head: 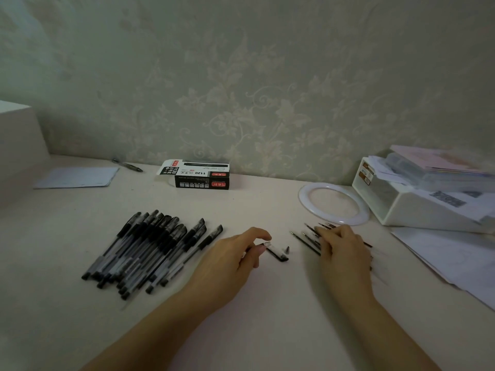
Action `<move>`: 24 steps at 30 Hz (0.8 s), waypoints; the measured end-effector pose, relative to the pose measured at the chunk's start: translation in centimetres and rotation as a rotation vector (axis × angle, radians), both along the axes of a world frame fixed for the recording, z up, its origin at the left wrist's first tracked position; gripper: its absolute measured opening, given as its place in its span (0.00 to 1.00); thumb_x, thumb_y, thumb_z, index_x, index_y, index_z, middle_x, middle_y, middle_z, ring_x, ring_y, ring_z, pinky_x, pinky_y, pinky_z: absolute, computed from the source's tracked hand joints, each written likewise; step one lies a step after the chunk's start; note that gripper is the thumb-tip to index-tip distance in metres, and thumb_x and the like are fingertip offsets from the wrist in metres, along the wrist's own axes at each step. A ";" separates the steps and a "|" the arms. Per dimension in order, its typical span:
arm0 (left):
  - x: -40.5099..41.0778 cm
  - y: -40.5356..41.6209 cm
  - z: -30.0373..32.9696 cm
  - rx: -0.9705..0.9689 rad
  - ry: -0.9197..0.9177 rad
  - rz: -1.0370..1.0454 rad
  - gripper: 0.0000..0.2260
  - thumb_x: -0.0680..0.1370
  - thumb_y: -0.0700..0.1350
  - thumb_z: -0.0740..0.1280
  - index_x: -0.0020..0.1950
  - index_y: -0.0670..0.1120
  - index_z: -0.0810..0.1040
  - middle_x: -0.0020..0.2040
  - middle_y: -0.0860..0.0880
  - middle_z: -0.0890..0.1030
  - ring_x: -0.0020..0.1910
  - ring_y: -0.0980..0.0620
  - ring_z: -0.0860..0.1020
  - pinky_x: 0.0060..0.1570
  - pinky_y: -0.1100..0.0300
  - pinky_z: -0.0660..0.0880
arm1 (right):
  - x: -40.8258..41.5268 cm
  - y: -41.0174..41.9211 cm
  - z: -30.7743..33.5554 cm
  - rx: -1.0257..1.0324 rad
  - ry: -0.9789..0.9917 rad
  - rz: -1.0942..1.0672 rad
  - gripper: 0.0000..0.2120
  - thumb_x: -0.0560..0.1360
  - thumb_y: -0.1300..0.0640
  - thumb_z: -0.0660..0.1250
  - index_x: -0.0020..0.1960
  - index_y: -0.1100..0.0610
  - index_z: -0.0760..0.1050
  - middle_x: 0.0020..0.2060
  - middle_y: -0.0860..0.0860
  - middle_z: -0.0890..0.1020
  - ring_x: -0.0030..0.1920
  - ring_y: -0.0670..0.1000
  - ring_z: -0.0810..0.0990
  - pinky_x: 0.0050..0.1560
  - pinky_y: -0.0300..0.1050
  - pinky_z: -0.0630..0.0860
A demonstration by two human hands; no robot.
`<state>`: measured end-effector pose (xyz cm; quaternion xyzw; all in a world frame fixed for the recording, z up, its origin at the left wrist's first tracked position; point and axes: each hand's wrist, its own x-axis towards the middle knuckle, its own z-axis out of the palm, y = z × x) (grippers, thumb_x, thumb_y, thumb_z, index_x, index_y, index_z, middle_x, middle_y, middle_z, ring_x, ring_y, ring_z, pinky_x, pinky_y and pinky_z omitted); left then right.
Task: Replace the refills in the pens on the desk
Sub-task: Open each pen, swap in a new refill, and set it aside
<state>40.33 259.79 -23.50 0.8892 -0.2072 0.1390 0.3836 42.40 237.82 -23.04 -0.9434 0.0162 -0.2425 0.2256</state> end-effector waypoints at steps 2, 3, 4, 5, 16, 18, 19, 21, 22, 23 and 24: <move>0.1 0.0 -0.1 0.001 -0.004 0.005 0.09 0.82 0.54 0.56 0.60 0.62 0.71 0.38 0.59 0.78 0.37 0.61 0.78 0.37 0.64 0.75 | 0.0 -0.1 -0.1 -0.042 0.025 -0.045 0.16 0.80 0.63 0.61 0.63 0.52 0.80 0.53 0.52 0.78 0.54 0.56 0.72 0.58 0.52 0.65; 0.2 0.0 -0.1 0.002 -0.007 0.008 0.09 0.82 0.53 0.57 0.60 0.62 0.71 0.37 0.59 0.78 0.37 0.63 0.77 0.36 0.66 0.73 | 0.0 0.0 -0.1 -0.050 0.033 -0.058 0.15 0.80 0.61 0.61 0.63 0.51 0.79 0.55 0.51 0.78 0.55 0.56 0.72 0.59 0.52 0.63; 0.2 0.0 -0.1 0.003 -0.009 0.010 0.09 0.82 0.53 0.57 0.60 0.62 0.72 0.37 0.59 0.78 0.36 0.63 0.77 0.35 0.68 0.71 | 0.0 0.1 -0.1 -0.055 0.051 -0.067 0.14 0.81 0.58 0.61 0.63 0.50 0.79 0.57 0.51 0.77 0.58 0.55 0.71 0.61 0.51 0.61; 0.2 0.0 -0.1 0.005 -0.009 0.011 0.09 0.82 0.52 0.57 0.60 0.61 0.72 0.37 0.59 0.78 0.36 0.64 0.76 0.34 0.69 0.69 | 0.1 0.3 -0.2 -0.069 0.086 -0.076 0.13 0.81 0.55 0.60 0.62 0.50 0.79 0.59 0.50 0.76 0.60 0.55 0.70 0.62 0.50 0.60; 0.2 0.0 0.1 0.013 -0.006 0.019 0.09 0.82 0.53 0.57 0.59 0.61 0.72 0.37 0.59 0.78 0.38 0.64 0.78 0.35 0.70 0.70 | 0.1 0.4 -0.6 -0.161 0.167 -0.054 0.19 0.81 0.49 0.58 0.71 0.50 0.69 0.70 0.49 0.69 0.71 0.53 0.65 0.71 0.52 0.54; 0.2 0.2 0.4 0.020 -0.011 0.039 0.09 0.82 0.53 0.57 0.60 0.61 0.73 0.37 0.59 0.77 0.38 0.64 0.78 0.36 0.66 0.73 | -0.1 0.6 -0.3 -0.103 0.096 -0.026 0.19 0.80 0.51 0.62 0.70 0.51 0.71 0.68 0.50 0.72 0.69 0.54 0.68 0.70 0.53 0.57; 0.2 0.3 0.5 0.035 -0.025 0.063 0.09 0.82 0.53 0.57 0.60 0.60 0.72 0.38 0.59 0.77 0.38 0.63 0.78 0.37 0.64 0.74 | -0.2 0.7 -0.1 -0.077 0.058 0.004 0.18 0.79 0.53 0.64 0.68 0.52 0.73 0.66 0.50 0.74 0.68 0.54 0.70 0.69 0.53 0.59; 0.2 0.7 0.9 0.091 -0.079 0.142 0.10 0.82 0.53 0.57 0.61 0.59 0.71 0.40 0.61 0.77 0.37 0.61 0.77 0.38 0.59 0.76 | -0.4 1.0 0.1 -0.047 0.003 0.070 0.16 0.78 0.55 0.67 0.65 0.52 0.76 0.62 0.50 0.76 0.64 0.54 0.73 0.66 0.53 0.61; 0.1 0.9 1.0 0.127 -0.097 0.188 0.10 0.81 0.54 0.57 0.62 0.59 0.70 0.43 0.61 0.78 0.38 0.60 0.76 0.39 0.57 0.77 | -0.5 1.2 0.1 -0.041 -0.007 0.097 0.15 0.77 0.55 0.68 0.64 0.51 0.77 0.61 0.49 0.77 0.64 0.53 0.73 0.65 0.53 0.62; 0.0 1.2 1.1 0.159 -0.095 0.228 0.11 0.81 0.54 0.58 0.63 0.58 0.69 0.46 0.60 0.78 0.40 0.60 0.76 0.41 0.57 0.77 | -0.5 1.3 0.1 -0.037 -0.012 0.119 0.15 0.76 0.56 0.69 0.63 0.51 0.78 0.60 0.49 0.77 0.63 0.53 0.73 0.63 0.52 0.63; -0.1 1.4 1.2 0.184 -0.077 0.257 0.11 0.81 0.55 0.59 0.63 0.58 0.69 0.48 0.59 0.78 0.43 0.59 0.76 0.43 0.56 0.78 | -0.5 1.3 0.1 -0.031 -0.015 0.136 0.15 0.76 0.56 0.69 0.63 0.51 0.78 0.59 0.49 0.77 0.63 0.53 0.73 0.63 0.51 0.63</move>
